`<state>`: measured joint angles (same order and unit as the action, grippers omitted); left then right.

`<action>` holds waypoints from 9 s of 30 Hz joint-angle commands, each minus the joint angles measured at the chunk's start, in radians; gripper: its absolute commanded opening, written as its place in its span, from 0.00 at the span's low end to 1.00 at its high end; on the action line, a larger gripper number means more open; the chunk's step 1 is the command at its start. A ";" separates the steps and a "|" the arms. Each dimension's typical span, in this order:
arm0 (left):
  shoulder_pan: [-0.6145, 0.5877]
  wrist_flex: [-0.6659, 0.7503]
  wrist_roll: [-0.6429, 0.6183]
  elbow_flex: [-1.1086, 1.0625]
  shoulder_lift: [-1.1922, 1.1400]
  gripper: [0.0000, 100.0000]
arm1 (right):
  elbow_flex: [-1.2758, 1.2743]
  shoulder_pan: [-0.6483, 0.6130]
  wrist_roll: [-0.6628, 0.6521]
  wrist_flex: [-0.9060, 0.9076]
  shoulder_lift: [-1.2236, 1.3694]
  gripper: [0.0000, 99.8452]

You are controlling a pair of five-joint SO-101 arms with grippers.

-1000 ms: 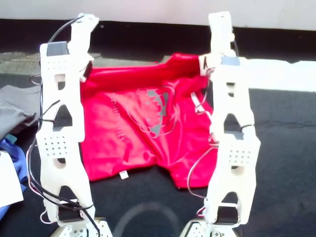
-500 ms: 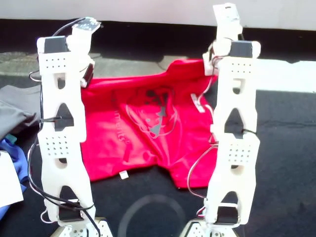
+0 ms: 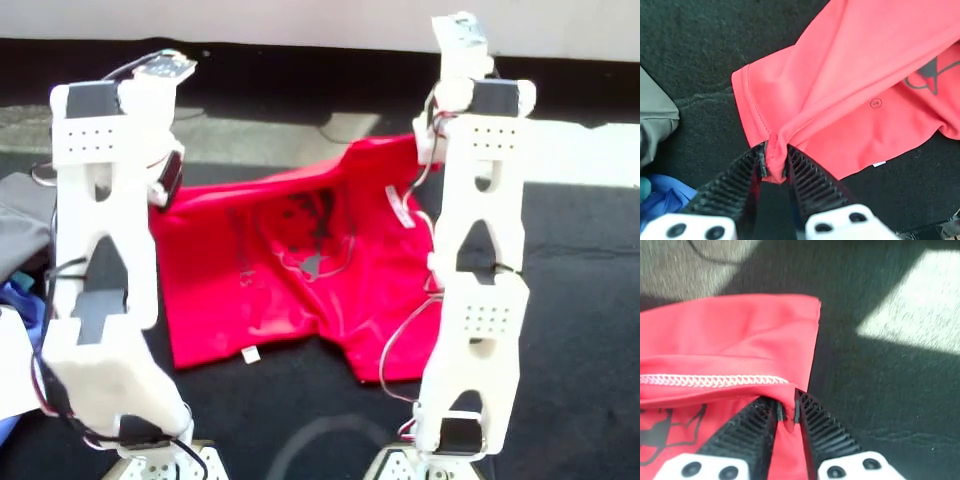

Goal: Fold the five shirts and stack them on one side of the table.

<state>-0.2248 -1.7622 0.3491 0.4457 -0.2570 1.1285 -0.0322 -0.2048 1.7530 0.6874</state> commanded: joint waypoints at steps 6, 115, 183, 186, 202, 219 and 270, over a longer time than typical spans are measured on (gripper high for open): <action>0.015 0.063 -0.003 -0.305 0.274 0.01 | -0.687 -0.005 -0.028 -0.071 -0.535 0.01; 0.013 -0.014 -0.146 1.107 -0.914 0.01 | -0.338 0.044 -0.041 -0.248 -0.054 0.01; -0.039 0.720 -0.176 -0.731 -0.051 0.01 | -2.137 -0.343 -0.219 -0.863 -1.153 0.06; -0.071 0.684 -0.178 -0.596 -0.136 0.01 | -2.137 -0.352 -0.222 -0.862 -1.153 0.06; -0.117 0.450 -0.180 -0.380 -0.154 0.01 | -2.138 -0.487 -0.222 -0.828 -1.152 0.07; -0.108 0.356 -0.178 -0.466 0.050 0.01 | -2.269 -0.487 -0.382 -0.774 -1.152 0.19; -0.081 0.436 -0.178 -0.568 0.051 0.01 | -0.460 -0.124 -0.104 -0.406 -0.163 0.16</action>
<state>-0.3214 -1.3372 0.1772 -0.1297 -0.2539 0.5547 -0.1811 -0.3291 1.2804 0.5340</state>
